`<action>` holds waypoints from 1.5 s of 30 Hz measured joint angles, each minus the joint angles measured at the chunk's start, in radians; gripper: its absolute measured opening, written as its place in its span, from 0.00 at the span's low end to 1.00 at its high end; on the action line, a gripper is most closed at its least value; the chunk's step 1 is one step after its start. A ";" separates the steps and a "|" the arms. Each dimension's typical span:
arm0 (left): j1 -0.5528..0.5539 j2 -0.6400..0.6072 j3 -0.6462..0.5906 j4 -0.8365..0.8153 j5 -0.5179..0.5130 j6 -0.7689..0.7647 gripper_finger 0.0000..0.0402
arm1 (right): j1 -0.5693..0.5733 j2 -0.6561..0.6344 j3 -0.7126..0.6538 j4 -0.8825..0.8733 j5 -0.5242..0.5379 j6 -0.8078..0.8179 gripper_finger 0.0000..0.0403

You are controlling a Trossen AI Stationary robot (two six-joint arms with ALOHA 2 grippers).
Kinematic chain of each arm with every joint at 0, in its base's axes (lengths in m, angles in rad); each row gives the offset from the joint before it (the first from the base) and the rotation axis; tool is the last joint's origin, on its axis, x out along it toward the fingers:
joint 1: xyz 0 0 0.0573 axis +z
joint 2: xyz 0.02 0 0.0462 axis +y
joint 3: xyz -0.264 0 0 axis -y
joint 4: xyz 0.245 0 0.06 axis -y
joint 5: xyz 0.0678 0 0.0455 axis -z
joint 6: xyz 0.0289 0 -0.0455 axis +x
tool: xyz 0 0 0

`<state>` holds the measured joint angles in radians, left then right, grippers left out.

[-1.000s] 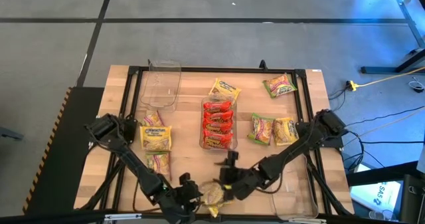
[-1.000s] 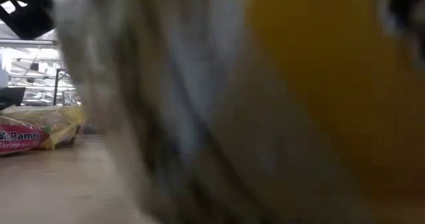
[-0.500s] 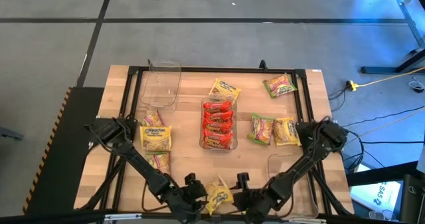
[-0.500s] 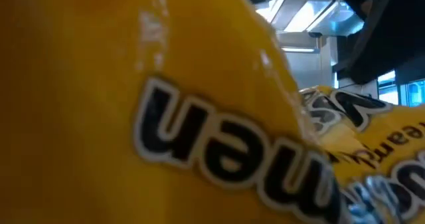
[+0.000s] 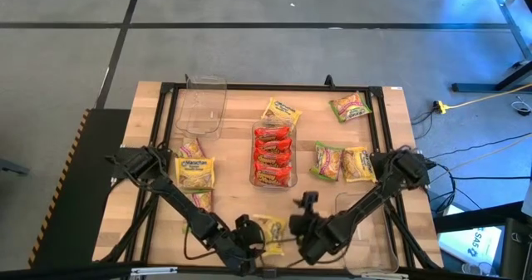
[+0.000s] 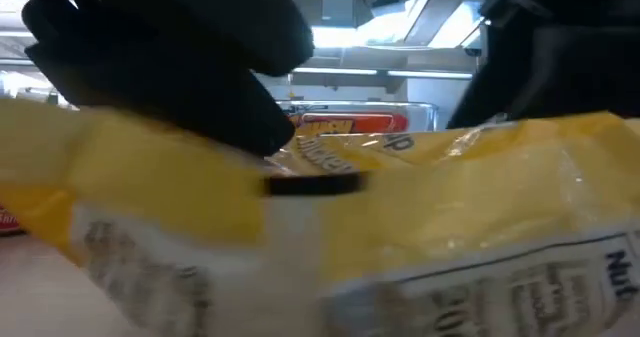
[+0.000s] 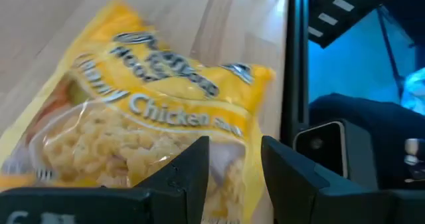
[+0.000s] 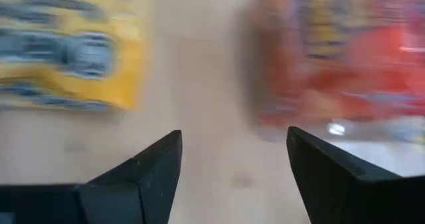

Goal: Sort Maruchan noodles
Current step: Put the bottom yellow noodle pack into the bottom transparent bin

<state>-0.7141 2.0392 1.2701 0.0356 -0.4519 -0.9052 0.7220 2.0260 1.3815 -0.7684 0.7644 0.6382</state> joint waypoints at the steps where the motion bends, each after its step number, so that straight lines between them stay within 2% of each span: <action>1: 0.000 0.000 0.000 -0.001 0.000 0.005 0.32 | -0.006 -0.007 0.014 -0.059 0.011 0.019 0.61; 4: 0.001 0.000 0.000 0.003 0.012 0.024 0.32 | -0.002 -0.023 0.044 -0.148 -0.005 0.044 0.61; 7: 0.001 -0.009 0.000 -0.002 0.056 0.017 0.32 | 0.036 -0.039 0.047 -0.113 -0.078 0.041 0.61; 10: 0.000 -0.019 0.000 -0.013 0.045 0.018 0.32 | 0.079 -0.038 0.042 -0.002 -0.129 0.038 0.61; 13: 0.001 -0.032 0.002 -0.031 0.053 0.010 0.32 | 0.105 -0.038 -0.001 0.186 -0.157 0.031 0.61; 21: -0.015 -0.096 0.001 -0.272 0.050 -0.093 0.32 | 0.073 -0.037 -0.162 0.594 -0.342 0.033 0.61; 25: -0.033 -0.093 -0.001 -0.378 0.017 -0.166 0.32 | 0.034 -0.037 -0.205 0.660 -0.431 0.108 0.61; 28: -0.042 -0.067 -0.008 -0.369 -0.016 -0.192 0.32 | 0.016 -0.037 -0.236 0.710 -0.426 0.141 0.61; 33: -0.046 -0.021 -0.009 -0.227 -0.017 -0.179 0.32 | -0.027 -0.037 -0.252 0.675 -0.398 0.131 0.61; 38: -0.046 0.006 -0.009 -0.087 -0.004 -0.078 0.32 | -0.095 -0.075 -0.252 0.535 -0.402 0.095 0.61; 42: -0.041 0.006 -0.008 -0.018 -0.006 -0.016 0.32 | -0.122 -0.167 -0.251 0.379 -0.429 0.092 0.61; 45: -0.041 0.006 -0.008 0.028 -0.010 0.023 0.32 | -0.120 -0.234 -0.251 0.294 -0.510 0.096 0.61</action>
<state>-0.7547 2.0449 1.2625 0.0631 -0.4614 -0.8825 0.6018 1.7918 1.1301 -0.4748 0.2543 0.7340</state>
